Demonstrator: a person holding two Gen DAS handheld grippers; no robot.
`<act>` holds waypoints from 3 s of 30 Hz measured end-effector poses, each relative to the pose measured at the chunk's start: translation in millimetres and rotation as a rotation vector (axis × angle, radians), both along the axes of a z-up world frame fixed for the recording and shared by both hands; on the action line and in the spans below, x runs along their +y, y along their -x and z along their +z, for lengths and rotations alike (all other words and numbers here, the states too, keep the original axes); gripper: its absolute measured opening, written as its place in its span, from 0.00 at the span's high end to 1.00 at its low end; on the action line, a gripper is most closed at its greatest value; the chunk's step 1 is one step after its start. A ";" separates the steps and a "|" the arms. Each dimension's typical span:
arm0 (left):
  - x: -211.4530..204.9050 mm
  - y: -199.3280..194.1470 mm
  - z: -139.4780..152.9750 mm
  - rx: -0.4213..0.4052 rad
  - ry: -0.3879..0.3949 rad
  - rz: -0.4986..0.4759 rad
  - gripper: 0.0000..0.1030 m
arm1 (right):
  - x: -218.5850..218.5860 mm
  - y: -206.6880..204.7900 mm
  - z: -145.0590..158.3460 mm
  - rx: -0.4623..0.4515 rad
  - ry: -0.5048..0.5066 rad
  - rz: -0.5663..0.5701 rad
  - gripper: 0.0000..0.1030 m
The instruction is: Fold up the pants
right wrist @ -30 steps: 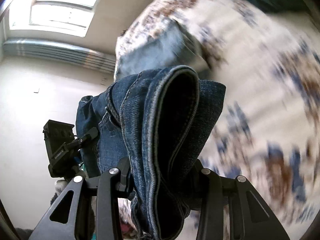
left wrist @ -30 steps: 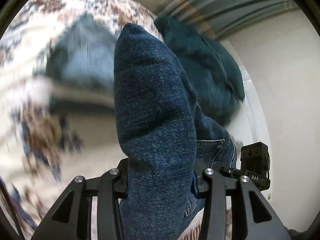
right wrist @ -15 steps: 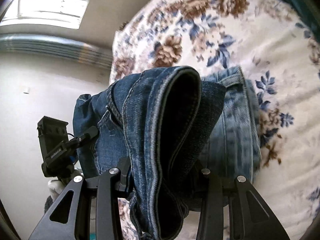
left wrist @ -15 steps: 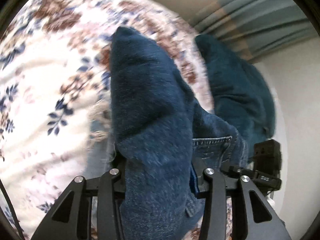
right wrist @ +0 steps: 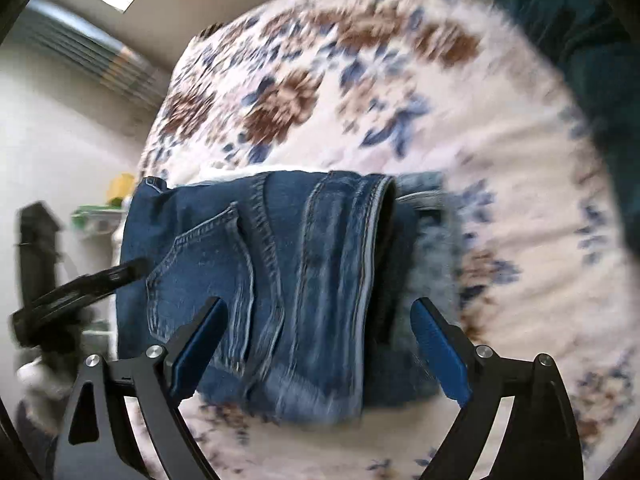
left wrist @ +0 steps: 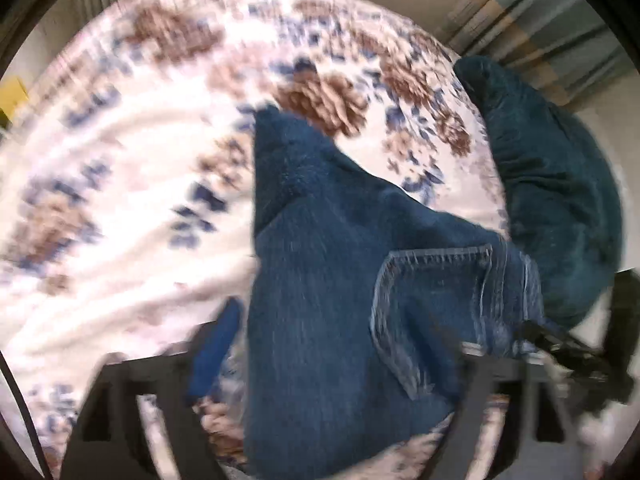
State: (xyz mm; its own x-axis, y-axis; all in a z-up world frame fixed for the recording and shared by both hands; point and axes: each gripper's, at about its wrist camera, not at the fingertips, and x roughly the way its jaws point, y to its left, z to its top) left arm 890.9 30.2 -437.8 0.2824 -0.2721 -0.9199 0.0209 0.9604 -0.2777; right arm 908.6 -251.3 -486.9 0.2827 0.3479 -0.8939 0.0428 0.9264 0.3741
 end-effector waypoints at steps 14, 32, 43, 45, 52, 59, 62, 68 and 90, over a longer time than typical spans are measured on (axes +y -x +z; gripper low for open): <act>-25.5 179.3 133.6 -0.234 -0.305 0.023 0.07 | 27.5 193.8 167.8 -0.218 0.415 -0.108 0.08; -8.6 436.6 331.9 -0.475 -0.315 0.048 0.07 | 66.2 504.9 406.5 -0.432 0.450 -0.162 0.07; 6.1 546.1 399.0 -0.563 -0.293 0.038 0.07 | 84.5 651.1 492.2 -0.495 0.418 -0.186 0.07; 4.3 557.9 404.5 -0.565 -0.295 0.027 0.07 | 83.6 672.4 507.9 -0.504 0.410 -0.189 0.07; 0.5 580.4 418.7 -0.582 -0.287 0.030 0.07 | 78.6 702.7 548.0 -0.550 0.409 -0.172 0.07; -8.3 589.2 425.7 -0.603 -0.285 0.045 0.07 | 77.7 708.0 566.4 -0.586 0.399 -0.143 0.06; -10.9 582.8 425.3 -0.597 -0.290 0.056 0.00 | 73.6 698.3 564.5 -0.584 0.387 -0.142 0.05; -17.3 553.8 425.0 -0.581 -0.310 0.067 0.00 | 67.4 664.1 563.4 -0.582 0.399 -0.146 0.05; -32.0 455.9 398.9 -0.471 -0.347 0.051 0.00 | 67.1 519.9 520.5 -0.446 0.441 -0.125 0.05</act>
State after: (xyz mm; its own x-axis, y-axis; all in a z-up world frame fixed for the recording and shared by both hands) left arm 435.0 -1.7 -38.9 0.6871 0.0468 -0.7251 0.0172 0.9966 0.0807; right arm 388.6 -184.2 33.7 0.6753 -0.0861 -0.7325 0.0892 0.9954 -0.0348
